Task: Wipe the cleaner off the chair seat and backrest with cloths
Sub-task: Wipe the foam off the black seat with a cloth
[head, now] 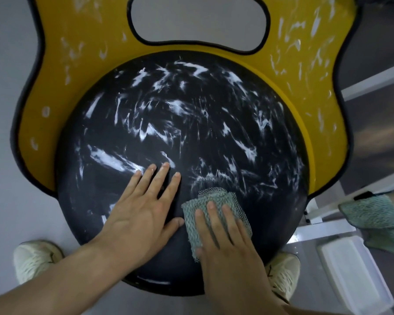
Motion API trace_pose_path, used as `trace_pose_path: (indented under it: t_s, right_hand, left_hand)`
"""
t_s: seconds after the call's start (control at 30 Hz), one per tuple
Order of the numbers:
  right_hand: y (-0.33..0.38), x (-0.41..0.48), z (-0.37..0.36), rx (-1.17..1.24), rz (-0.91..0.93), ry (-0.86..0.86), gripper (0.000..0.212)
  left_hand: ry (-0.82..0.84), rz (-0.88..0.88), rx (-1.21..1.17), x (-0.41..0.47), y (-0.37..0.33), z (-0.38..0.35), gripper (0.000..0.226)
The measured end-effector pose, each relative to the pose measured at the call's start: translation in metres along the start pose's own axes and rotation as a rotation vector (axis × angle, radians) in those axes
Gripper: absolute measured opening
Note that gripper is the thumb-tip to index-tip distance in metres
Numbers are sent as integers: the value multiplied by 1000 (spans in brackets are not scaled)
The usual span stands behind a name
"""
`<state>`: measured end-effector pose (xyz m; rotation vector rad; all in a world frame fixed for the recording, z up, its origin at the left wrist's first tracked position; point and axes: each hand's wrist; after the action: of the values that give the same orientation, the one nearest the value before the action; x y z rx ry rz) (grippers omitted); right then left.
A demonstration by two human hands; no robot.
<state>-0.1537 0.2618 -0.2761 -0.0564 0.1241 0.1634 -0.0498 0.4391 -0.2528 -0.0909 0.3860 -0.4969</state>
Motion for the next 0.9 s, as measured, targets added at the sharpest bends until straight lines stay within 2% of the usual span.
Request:
trace_pose_path:
  t_s: [0.23,0.43,0.57,0.8,0.9]
  right_hand:
    - [-5,26,1,-7,5,-6,64]
    - [-4,24,3,17,-6,23,64]
    - [-10,36,6,6,-15,37,63]
    - [7,-11,-2,10,-42,-16,64]
    - [0,9,0,3,-16,10,64]
  left_hand:
    - [40,6,23,0,1,-2,83]
    - [-31,-10,-2,-1,-1,-1,85]
    - [-18,-10,20,1,0,-1,85]
    - [15,-23,63,-2,7,-2,81]
    - [20,-20,72,-3,8,-4,81]
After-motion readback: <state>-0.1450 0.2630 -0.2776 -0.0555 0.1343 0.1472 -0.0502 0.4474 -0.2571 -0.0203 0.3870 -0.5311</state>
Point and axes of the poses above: each hand's wrist, its own x-axis towards the middle knuckle, its own z-axis out of the back of the hand, y = z × x, and after that the axes turned 6 degrees about -x, right-handed
